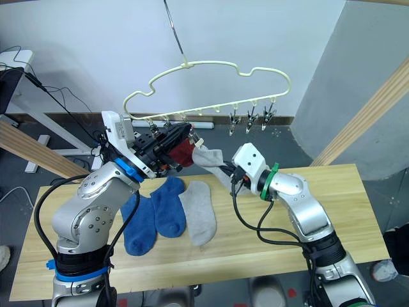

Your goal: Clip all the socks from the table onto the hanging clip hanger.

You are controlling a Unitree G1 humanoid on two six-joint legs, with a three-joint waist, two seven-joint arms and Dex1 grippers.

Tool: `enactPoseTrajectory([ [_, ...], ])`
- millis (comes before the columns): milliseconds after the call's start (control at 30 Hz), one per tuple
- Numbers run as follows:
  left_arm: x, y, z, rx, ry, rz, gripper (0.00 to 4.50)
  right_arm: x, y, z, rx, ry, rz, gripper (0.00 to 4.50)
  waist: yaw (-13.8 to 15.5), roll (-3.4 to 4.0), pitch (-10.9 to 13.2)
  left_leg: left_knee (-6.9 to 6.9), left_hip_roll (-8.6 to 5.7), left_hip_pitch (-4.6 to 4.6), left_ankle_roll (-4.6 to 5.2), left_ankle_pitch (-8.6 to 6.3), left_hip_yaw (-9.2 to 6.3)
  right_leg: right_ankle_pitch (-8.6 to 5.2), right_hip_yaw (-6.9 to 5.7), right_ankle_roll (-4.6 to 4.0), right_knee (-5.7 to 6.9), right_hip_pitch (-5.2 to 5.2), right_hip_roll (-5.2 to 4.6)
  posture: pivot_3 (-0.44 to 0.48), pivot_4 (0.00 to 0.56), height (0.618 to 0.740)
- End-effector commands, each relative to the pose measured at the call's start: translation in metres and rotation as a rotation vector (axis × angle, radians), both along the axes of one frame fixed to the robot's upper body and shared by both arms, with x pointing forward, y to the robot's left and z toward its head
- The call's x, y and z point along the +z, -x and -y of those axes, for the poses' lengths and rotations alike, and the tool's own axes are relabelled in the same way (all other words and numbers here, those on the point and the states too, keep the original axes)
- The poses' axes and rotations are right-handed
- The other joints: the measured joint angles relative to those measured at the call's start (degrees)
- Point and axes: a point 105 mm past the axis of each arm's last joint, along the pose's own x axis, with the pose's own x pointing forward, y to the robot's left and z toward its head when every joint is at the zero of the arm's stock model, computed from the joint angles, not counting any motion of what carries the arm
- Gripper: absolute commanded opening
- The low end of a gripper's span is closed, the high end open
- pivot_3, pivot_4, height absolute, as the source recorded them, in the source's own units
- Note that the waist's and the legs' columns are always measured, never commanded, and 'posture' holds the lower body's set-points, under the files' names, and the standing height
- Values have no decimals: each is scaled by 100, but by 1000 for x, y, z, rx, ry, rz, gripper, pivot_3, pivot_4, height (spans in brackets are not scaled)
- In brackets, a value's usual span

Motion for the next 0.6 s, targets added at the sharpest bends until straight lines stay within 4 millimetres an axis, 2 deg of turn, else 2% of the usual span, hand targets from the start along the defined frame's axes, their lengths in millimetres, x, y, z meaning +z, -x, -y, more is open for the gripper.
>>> enactPoseTrajectory([
  [33, 9, 9, 7, -33, 1, 48, 0, 16, 3, -5, 32, -38, 55, 24, 0, 0, 0, 0, 0, 0, 0, 0, 0, 0, 0, 0, 0, 0, 0, -181, 362, 740],
  [600, 2, 11, 5, -24, -3, 30, 0, 26, -3, -12, 22, -82, 83, 24, 1, 1, 3, -1, 0, 0, 0, 0, 0, 0, 0, 0, 0, 0, -1, -178, 366, 740],
])
